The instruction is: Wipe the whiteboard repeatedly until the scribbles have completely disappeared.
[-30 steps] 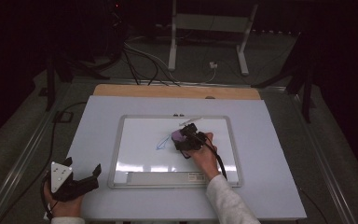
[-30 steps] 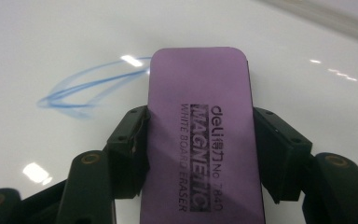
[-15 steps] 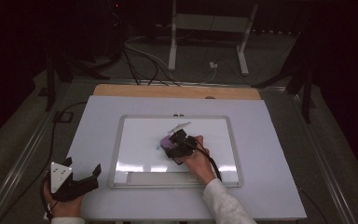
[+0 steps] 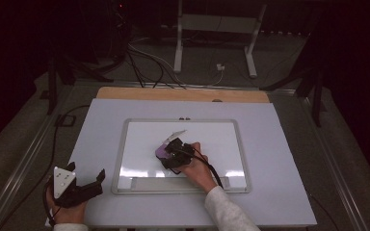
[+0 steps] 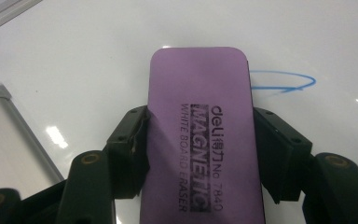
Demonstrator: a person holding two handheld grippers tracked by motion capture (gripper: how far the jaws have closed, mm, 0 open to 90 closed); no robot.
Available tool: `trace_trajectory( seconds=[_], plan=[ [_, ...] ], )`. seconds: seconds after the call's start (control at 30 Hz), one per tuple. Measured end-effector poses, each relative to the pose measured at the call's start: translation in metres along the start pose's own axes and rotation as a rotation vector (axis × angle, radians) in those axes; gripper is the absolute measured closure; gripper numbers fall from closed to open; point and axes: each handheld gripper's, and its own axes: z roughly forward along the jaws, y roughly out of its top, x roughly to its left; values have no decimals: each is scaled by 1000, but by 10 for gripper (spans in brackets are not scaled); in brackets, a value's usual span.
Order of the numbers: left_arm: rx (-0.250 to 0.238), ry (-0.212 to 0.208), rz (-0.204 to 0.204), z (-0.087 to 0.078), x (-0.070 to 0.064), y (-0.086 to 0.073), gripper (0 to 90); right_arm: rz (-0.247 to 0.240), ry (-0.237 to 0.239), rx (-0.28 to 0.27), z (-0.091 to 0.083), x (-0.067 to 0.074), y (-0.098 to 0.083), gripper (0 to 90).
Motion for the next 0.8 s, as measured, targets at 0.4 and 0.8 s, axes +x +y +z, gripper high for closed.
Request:
trace_trajectory(
  seconds=[0.4,0.8],
  plan=[
    [1,-3,3,0,0,0,5,211,-204,-19,1,-38,0,413],
    [-1,-2,4,0,0,0,5,66,-62,-13,6,-10,6,413]
  ],
)
